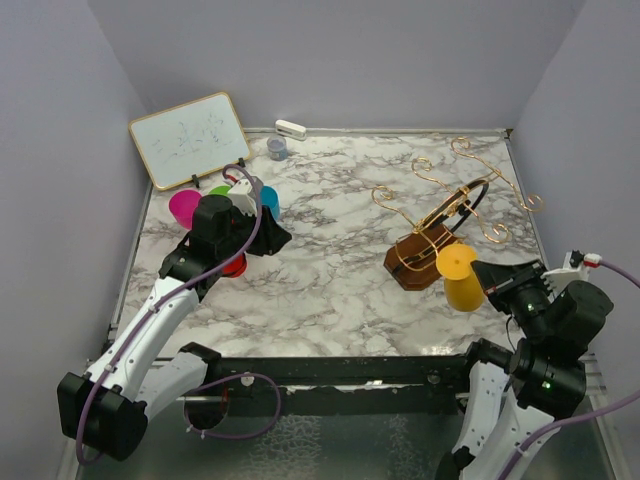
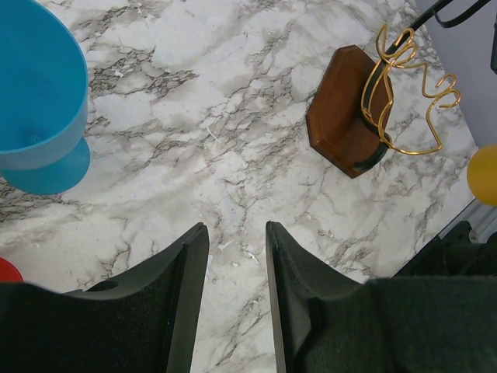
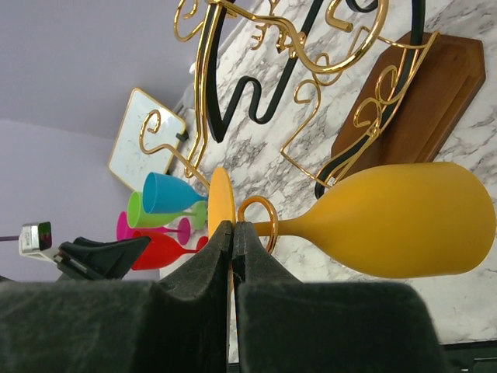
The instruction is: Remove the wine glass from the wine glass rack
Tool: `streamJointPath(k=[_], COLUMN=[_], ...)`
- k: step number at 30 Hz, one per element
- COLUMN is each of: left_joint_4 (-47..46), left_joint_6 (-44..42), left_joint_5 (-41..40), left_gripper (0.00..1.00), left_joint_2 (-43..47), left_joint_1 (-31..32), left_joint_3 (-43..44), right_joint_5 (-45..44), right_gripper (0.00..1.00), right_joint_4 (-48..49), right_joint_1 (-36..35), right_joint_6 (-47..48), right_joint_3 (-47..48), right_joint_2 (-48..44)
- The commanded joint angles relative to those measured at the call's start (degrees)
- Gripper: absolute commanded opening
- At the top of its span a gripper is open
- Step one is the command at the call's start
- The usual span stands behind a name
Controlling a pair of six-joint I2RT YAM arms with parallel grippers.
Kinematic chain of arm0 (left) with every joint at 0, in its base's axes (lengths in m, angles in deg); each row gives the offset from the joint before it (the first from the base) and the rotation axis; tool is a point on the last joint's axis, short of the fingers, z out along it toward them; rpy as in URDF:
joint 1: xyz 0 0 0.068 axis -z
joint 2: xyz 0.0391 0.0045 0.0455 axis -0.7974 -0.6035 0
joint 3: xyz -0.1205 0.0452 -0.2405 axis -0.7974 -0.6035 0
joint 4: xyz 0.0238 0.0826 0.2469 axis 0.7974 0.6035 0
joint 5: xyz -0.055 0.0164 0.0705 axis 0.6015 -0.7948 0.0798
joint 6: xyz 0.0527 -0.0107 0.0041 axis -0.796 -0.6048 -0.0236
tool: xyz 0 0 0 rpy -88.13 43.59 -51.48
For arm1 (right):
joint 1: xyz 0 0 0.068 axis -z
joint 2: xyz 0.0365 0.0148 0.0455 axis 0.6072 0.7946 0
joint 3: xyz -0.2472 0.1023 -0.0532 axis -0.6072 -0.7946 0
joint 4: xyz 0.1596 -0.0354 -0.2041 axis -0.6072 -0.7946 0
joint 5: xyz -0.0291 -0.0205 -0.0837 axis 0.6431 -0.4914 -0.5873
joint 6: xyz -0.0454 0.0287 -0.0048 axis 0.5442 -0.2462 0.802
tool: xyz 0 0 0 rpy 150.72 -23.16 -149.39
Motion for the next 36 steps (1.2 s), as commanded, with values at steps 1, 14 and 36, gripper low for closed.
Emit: streamJointPath(k=[1, 14, 36], left_joint_4=[-1.67, -1.78, -2.14], left_joint_6=[0.43, 0.54, 0.73], left_joint_5=[1.59, 1.75, 1.81], left_gripper=[0.39, 0.39, 0.39], left_joint_2=[-0.45, -0.57, -1.12], left_joint_1=[0.26, 0.17, -1.96], left_joint_3=[-0.42, -0.64, -0.94], right_joint_5=[-6.70, 0.40, -0.71], right_gripper=[0.01, 0.01, 0.01], right_joint_4=[-0.48, 9.31, 34.12], right_joint_1=[-5.31, -8.01, -8.04], right_joint_6=[-6.36, -6.46, -11.94], right_joint_3=[-1.07, -5.87, -2.72], right_joint_2=[-2.79, -2.04, 11.39])
